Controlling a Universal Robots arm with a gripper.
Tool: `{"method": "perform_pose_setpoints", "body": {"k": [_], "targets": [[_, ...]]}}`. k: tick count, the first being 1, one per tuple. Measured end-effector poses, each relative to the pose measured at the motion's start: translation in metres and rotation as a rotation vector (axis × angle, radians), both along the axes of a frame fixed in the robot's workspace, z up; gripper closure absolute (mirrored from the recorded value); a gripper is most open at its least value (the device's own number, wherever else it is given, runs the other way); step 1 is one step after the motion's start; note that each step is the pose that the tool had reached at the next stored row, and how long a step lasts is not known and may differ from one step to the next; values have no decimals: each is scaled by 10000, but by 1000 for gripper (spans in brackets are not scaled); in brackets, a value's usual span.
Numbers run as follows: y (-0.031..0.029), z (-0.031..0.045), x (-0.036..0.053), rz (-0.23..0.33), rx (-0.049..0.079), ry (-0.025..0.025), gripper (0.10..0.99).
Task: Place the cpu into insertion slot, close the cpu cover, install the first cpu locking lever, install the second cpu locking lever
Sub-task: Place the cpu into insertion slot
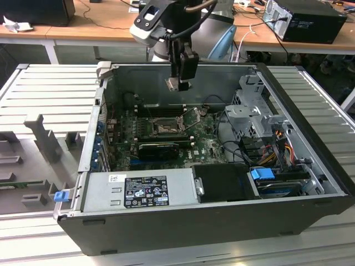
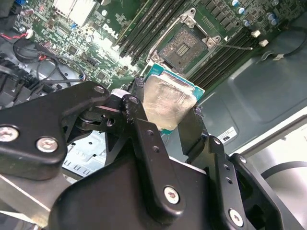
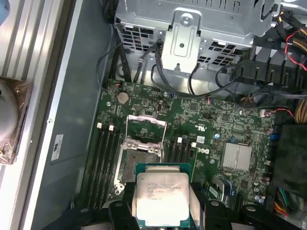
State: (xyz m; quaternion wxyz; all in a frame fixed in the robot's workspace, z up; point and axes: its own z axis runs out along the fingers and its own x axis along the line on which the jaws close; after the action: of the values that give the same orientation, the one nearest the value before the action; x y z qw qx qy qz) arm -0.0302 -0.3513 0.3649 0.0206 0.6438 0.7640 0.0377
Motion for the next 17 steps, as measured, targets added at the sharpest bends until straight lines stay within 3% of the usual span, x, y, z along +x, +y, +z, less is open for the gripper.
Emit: {"method": "perform_pose_setpoints", "body": {"k": [17], "targets": [[0,-17,0,-1662,0,0,557]]}}
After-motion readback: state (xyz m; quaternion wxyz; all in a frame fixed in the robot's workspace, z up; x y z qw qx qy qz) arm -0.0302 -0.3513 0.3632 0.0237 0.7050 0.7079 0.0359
